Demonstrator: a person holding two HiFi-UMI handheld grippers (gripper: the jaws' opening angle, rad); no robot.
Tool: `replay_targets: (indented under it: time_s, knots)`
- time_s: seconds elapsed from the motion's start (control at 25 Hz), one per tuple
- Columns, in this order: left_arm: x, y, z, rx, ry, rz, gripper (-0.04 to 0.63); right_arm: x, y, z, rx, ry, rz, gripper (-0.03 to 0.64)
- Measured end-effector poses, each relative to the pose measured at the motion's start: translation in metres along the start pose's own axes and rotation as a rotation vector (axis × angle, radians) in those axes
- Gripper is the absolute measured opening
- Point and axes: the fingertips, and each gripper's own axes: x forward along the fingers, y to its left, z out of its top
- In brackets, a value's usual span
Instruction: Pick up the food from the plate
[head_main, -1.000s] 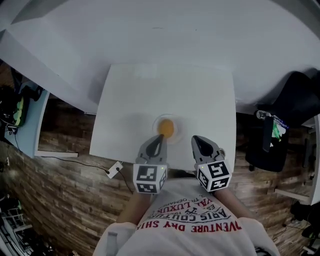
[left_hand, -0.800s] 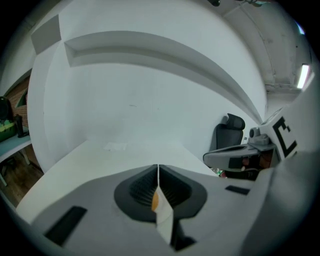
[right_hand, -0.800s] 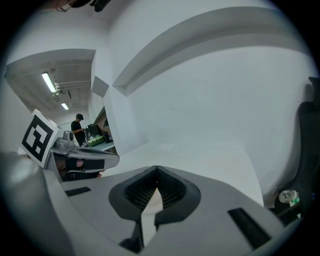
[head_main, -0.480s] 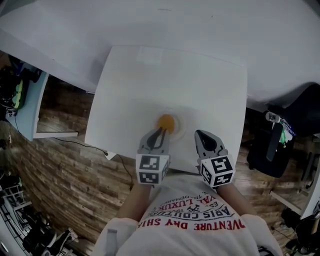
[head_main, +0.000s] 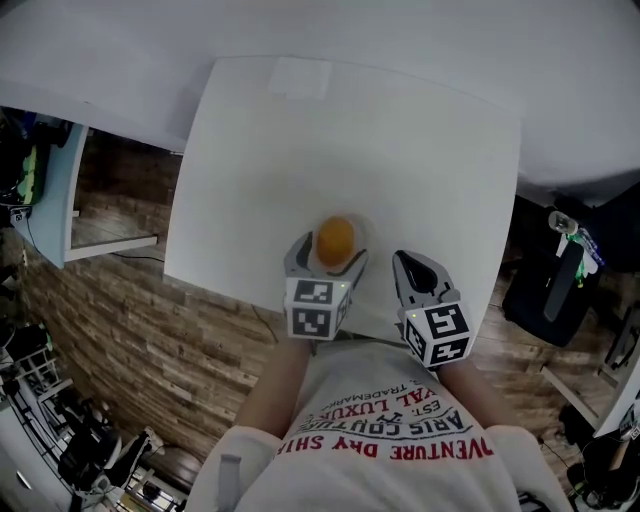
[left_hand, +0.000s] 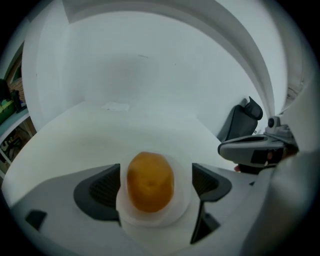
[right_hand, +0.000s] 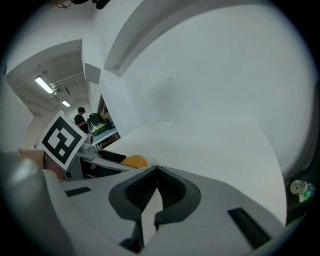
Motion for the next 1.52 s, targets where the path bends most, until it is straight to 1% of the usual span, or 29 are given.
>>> replay_targets:
  time_s: [0.16, 0.36, 0.56, 0.6, 0.64, 0.68, 0.72, 0.92, 1.0, 1.08, 1.16, 1.24, 1.4, 1.52]
  knots:
    - [0.014, 0.004, -0.009, -0.003, 0.054, 0.006, 0.426, 0.009, -0.008, -0.002, 0.005, 0.014, 0.0, 0.011]
    - [0.029, 0.009, -0.018, -0.035, 0.117, -0.001, 0.425, 0.017, -0.024, -0.004, 0.016, 0.031, -0.019, 0.011]
    - [0.034, 0.012, -0.018, 0.041, 0.137, 0.045, 0.423, 0.02, -0.03, 0.0, 0.011, 0.022, -0.033, 0.011]
    - [0.034, 0.013, -0.02, 0.052, 0.143, 0.057, 0.417, 0.019, -0.031, -0.001, 0.015, 0.022, -0.037, 0.011]
    - [0.033, 0.014, -0.021, 0.06, 0.145, 0.069, 0.395, 0.018, -0.031, -0.002, 0.017, 0.022, -0.041, 0.011]
    - [0.033, 0.016, -0.02, 0.063, 0.143, 0.079, 0.372, 0.017, -0.032, -0.002, 0.018, 0.023, -0.044, 0.011]
    - [0.033, 0.017, -0.02, 0.064, 0.14, 0.083, 0.364, 0.016, -0.033, -0.002, 0.017, 0.022, -0.048, 0.011]
    - [0.035, 0.019, -0.019, 0.069, 0.138, 0.078, 0.362, 0.011, -0.037, -0.001, 0.026, 0.013, -0.066, 0.011]
    - [0.032, 0.017, -0.02, 0.057, 0.143, 0.07, 0.362, 0.007, -0.036, -0.002, 0.026, 0.012, -0.067, 0.011]
    - [0.027, 0.015, -0.017, 0.042, 0.121, 0.071, 0.362, 0.003, -0.035, -0.001, 0.021, 0.006, -0.067, 0.011]
    - [0.02, 0.01, -0.006, 0.05, 0.082, 0.068, 0.362, 0.0, -0.034, 0.002, 0.019, -0.005, -0.072, 0.011]
    - [0.012, 0.002, 0.008, 0.059, 0.036, 0.056, 0.362, -0.003, -0.032, 0.007, 0.017, -0.021, -0.074, 0.011]
    - [-0.008, -0.008, 0.034, 0.045, -0.069, 0.042, 0.36, -0.012, -0.025, 0.016, 0.009, -0.064, -0.074, 0.011]
    - [-0.026, -0.015, 0.05, 0.063, -0.128, 0.041, 0.362, -0.025, -0.021, 0.024, 0.009, -0.098, -0.084, 0.011]
